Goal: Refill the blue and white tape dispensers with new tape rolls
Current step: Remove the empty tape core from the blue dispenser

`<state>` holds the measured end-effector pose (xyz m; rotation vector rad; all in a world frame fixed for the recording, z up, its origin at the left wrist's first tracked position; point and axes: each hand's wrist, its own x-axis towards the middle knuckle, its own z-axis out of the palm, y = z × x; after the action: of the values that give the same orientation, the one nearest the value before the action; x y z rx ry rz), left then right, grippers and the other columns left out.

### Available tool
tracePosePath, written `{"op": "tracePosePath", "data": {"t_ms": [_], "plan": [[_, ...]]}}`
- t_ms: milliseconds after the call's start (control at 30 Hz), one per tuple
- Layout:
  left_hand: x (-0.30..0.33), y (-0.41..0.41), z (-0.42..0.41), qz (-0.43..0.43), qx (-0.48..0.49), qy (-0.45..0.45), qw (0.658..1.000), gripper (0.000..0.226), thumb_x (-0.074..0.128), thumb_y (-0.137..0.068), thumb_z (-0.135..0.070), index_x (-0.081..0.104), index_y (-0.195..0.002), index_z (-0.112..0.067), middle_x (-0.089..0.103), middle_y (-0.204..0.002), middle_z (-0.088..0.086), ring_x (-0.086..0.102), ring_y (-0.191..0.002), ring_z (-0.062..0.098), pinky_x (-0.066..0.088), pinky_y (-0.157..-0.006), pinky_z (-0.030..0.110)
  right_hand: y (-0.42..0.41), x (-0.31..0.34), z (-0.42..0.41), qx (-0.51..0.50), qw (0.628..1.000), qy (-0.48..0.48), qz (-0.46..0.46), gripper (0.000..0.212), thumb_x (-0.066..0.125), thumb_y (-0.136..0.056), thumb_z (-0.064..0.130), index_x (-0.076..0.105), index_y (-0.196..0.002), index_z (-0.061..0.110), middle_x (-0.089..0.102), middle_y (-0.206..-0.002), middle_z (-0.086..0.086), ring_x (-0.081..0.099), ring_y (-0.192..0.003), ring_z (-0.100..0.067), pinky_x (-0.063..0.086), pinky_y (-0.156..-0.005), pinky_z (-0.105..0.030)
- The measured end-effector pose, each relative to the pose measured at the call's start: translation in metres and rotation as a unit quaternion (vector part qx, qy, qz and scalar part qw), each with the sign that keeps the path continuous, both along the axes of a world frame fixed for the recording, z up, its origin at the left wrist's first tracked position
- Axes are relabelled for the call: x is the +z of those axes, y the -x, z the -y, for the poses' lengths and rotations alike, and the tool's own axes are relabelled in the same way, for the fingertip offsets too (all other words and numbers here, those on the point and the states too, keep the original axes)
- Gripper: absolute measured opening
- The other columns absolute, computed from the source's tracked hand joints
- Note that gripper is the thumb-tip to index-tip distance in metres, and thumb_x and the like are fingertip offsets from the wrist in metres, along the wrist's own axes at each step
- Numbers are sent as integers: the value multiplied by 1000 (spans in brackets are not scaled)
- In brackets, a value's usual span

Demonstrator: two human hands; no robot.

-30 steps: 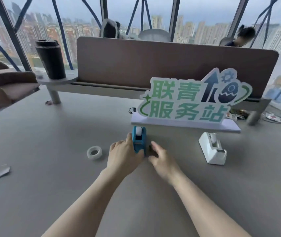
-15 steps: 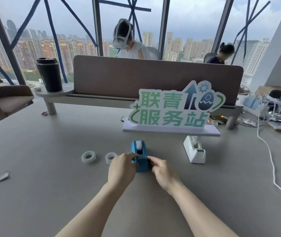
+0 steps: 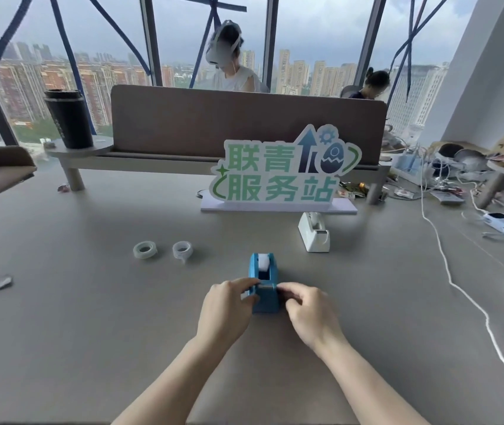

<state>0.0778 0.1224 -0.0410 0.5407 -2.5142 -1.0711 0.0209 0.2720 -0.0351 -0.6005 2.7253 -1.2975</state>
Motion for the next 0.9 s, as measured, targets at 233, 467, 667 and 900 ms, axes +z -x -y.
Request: {"op": "tracePosePath", "data": {"t_ms": [233,467,667,900], "plan": [[-1,-6,0,-27,-12,-95,995,34,64,-84,-36,66,-118,-34,75,-99,-8,72,-86,8,59,-82,37,20,12,9,1,1000,2,-9,36,53,-90,24,58,-125,30,64,-127,7,60,-113,-14,46,-93,-29],[-1,12,8,-33,-17,-134,990,34,52,-94,-31,61,-126,-28,70,-111,-1,67,-99,17,53,-93,39,49,31,36,102,991,-89,17,50,54,-87,23,49,-137,23,50,-142,1,50,-124,-19,41,-103,-32],[-13,14,9,-44,-7,-110,993,28,54,-92,-24,67,-118,-29,73,-100,-9,68,-87,5,53,-78,24,69,35,41,140,975,-169,-41,35,60,-84,25,61,-118,21,60,-120,1,58,-103,-20,49,-90,-36],[-15,14,13,-79,-14,-153,985,25,54,-92,-16,70,-102,-33,73,-93,-14,66,-81,-4,51,-73,14,68,31,41,123,984,-104,-78,21,60,-86,23,53,-105,28,65,-102,2,61,-85,-19,54,-75,-38]]}}
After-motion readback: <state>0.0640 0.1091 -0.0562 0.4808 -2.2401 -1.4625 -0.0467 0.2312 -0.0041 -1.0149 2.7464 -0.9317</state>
